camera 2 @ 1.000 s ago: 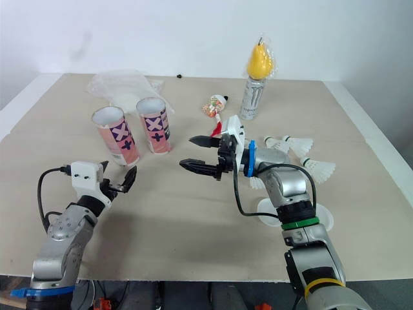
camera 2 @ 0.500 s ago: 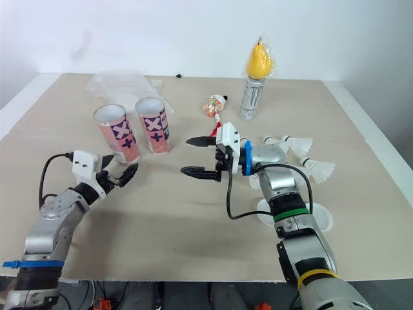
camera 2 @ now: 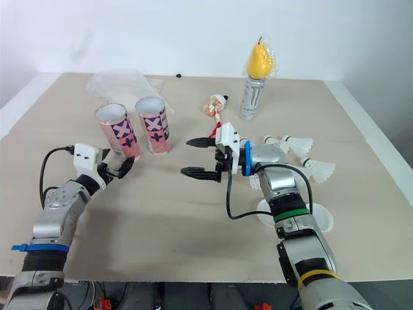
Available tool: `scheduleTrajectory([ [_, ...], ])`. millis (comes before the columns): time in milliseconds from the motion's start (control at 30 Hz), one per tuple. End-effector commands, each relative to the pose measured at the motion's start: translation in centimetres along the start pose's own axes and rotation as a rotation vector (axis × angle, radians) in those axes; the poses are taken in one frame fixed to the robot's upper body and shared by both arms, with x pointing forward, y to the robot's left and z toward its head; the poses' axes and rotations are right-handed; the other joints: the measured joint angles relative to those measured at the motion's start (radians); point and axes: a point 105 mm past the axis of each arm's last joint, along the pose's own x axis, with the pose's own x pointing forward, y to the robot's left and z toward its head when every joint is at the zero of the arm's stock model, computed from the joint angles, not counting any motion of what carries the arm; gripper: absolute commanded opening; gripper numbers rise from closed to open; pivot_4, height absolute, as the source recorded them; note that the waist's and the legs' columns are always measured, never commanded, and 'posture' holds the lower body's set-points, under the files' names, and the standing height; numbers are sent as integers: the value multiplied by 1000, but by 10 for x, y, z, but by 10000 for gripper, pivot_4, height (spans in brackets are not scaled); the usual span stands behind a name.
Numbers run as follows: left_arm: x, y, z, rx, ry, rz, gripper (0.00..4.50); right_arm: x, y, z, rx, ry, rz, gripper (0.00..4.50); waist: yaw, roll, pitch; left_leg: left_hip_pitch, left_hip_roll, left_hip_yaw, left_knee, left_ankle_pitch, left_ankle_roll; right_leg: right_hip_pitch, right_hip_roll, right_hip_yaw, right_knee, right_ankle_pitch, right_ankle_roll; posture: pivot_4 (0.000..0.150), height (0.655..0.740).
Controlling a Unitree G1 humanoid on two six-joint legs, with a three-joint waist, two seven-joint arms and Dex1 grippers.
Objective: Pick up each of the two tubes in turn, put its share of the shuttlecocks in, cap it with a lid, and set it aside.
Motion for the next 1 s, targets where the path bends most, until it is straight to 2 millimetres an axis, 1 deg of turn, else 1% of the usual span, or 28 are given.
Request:
scheduleTrajectory([
  [33, 9, -1, 10, 19, -41, -21, 45000, -6, -3, 14, -54, -17, -18, 44438, 0, 0, 0, 0, 0, 0, 0, 0, 0, 0, 0, 0, 0, 0, 0, 1500, 7400],
  [267, 27, -6, 8, 8, -27, -70, 45000, -9, -2, 16, -59, -10, -34, 44438, 0, 0, 0, 0, 0, 0, 0, 0, 0, 0, 0, 0, 0, 0, 0, 1500, 7400],
  [467, 38, -1, 6, -17, -11, -81, 45000, -12, -2, 18, -61, -3, -47, 44438, 1, 0, 0, -1, 0, 0, 0, 0, 0, 0, 0, 0, 0, 0, 0, 1500, 7400],
  [833, 45, 6, 2, 3, 8, -84, 45000, -14, 0, 19, -56, 2, -56, 44438, 1, 0, 0, -1, 0, 0, -1, 0, 0, -1, 0, 0, 0, 0, 0, 1500, 7400],
  [1000, 44, 7, -6, -2, 26, -83, 45000, -13, -1, 19, -54, 2, -55, 44438, 1, 0, 0, -1, 0, 0, 0, 0, 0, -1, 0, 0, 0, 0, 0, 1500, 7400],
])
